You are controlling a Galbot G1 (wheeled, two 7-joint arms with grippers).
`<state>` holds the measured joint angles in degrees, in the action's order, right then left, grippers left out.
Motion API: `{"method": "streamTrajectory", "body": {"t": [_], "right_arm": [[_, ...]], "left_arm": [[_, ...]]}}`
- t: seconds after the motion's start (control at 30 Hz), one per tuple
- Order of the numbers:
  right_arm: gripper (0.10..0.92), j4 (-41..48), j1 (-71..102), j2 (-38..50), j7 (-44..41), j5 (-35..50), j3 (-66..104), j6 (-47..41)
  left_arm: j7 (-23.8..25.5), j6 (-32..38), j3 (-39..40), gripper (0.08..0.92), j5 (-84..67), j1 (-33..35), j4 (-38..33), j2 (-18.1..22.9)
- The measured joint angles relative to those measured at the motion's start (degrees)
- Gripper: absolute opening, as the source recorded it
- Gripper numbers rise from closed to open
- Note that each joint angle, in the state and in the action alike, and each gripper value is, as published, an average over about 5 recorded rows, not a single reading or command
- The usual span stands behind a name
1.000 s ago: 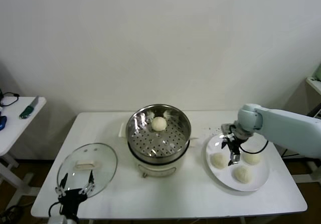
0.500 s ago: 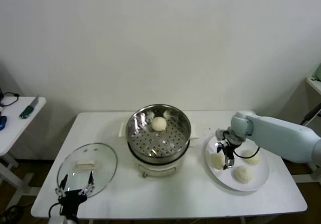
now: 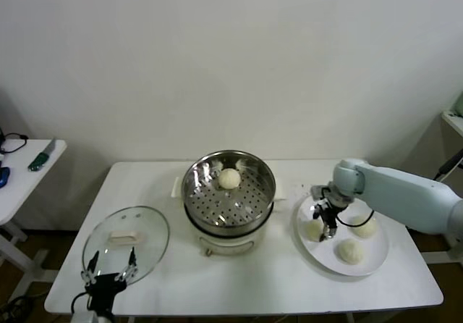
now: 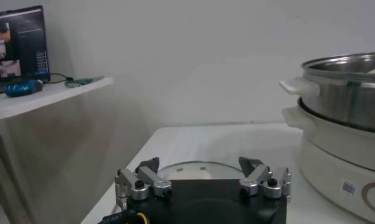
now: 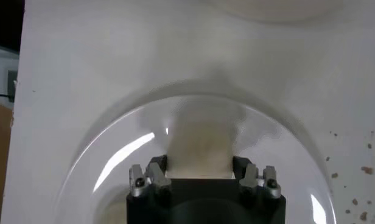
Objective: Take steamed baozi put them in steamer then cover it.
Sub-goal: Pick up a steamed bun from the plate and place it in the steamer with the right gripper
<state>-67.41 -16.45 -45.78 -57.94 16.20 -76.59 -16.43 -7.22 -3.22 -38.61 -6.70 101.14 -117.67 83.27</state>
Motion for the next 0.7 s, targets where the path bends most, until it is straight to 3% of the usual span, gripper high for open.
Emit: {"method": "streamTrajectory", "body": {"t": [0.3, 0.7], "right_arm": [[0.687, -1.01, -14.34, -1.17, -0.38, 10.23, -8.74, -0.34], [0.694, -1.92, -33.02, -9.46, 0.07, 29.48, -18.18, -2.67]], "left_arm": [[0.67, 0.01, 0.36, 0.823, -0.03, 0.04, -0.89, 0.1], [1.37, 0.07, 0.9, 0.823, 0.16, 0.09, -2.2, -0.37]]}}
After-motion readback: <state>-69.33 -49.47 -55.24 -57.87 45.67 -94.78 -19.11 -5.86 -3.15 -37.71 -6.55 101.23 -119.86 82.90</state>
